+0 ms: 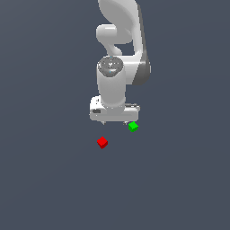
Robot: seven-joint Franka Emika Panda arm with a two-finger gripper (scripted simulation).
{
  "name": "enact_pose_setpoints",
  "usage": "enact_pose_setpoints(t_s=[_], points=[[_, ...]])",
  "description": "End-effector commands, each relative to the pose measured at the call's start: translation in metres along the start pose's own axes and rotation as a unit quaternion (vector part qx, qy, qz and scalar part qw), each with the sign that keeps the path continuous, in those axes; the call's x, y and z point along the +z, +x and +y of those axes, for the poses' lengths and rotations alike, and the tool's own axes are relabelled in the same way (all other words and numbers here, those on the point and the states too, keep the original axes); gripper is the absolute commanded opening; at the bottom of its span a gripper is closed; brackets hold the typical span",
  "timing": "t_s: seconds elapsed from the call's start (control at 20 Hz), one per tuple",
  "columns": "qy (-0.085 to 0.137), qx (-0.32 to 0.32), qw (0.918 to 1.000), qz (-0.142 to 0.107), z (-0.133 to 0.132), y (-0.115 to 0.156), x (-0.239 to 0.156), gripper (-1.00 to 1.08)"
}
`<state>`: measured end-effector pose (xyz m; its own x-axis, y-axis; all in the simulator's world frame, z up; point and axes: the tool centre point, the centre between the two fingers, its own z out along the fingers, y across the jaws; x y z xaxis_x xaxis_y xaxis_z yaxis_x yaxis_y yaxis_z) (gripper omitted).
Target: Stack the red cube on top of the green cube.
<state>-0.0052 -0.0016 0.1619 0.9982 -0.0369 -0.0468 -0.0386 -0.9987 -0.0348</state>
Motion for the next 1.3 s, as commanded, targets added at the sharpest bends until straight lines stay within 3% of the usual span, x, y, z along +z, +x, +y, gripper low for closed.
enact_pose_setpoints(t_s=[0.0,0.75,1.25], points=[[0.0,0.0,1.0,0.0,0.0,0.0,0.0,1.0],[-0.005,-0.072,0.9974,0.003,0.014,0.002,0.017,1.0],[-0.012,-0.19,0.9817,0.007,0.037,0.011,0.044,1.0]])
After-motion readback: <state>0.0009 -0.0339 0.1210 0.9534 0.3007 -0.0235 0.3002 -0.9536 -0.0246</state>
